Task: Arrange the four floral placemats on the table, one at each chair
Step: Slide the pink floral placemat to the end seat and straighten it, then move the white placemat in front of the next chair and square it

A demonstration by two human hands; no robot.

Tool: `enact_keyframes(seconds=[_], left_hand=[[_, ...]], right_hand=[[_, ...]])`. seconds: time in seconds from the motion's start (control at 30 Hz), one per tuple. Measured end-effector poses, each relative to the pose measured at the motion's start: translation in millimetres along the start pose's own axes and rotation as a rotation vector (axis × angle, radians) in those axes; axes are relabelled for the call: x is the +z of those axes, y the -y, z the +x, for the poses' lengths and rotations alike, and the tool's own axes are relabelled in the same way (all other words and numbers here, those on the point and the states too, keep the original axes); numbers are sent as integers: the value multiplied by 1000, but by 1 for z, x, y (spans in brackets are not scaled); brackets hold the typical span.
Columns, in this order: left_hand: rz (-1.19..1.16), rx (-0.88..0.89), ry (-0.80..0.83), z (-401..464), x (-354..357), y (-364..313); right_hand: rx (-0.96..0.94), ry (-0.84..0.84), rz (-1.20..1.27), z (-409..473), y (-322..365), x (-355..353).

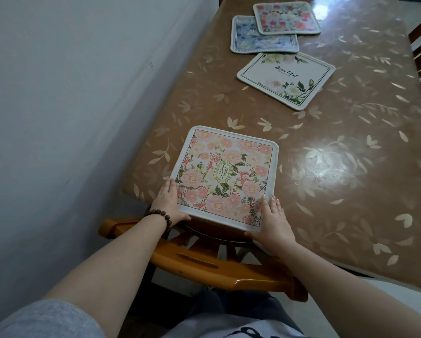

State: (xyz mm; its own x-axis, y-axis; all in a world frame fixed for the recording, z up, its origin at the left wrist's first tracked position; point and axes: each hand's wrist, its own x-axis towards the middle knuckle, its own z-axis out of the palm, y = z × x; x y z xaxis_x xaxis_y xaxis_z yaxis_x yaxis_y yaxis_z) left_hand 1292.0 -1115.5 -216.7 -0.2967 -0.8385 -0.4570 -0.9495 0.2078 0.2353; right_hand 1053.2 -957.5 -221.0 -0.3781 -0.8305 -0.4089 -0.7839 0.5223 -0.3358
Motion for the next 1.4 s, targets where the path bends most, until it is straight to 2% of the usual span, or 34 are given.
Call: enact_keyframes(seconds=[0.13, 0.3, 0.43, 0.63, 0.87, 1.07, 1.23, 1.4], left_hand=[[12, -8, 11, 1, 0, -3], [94, 61, -72, 0, -2, -21], [96, 107, -119, 4, -8, -54], [117, 267, -142, 8, -5, -127], [142, 474, -114, -1, 14, -220], [152, 583, -92, -17, 31, -287], [205, 615, -99, -26, 49, -342], [165, 537, -127, -35, 84, -410]], right_hand=[[1, 15, 13, 1, -2, -5], [42, -59, 29, 3, -8, -17], [95, -140, 105, 6, -21, -36], [196, -307, 109, 0, -53, -68], [366, -374, 85, -33, -118, -100], [466, -402, 113, -65, -177, -115], [450, -432, 101, -68, -232, -137], [366, -433, 98, -57, -302, -166]])
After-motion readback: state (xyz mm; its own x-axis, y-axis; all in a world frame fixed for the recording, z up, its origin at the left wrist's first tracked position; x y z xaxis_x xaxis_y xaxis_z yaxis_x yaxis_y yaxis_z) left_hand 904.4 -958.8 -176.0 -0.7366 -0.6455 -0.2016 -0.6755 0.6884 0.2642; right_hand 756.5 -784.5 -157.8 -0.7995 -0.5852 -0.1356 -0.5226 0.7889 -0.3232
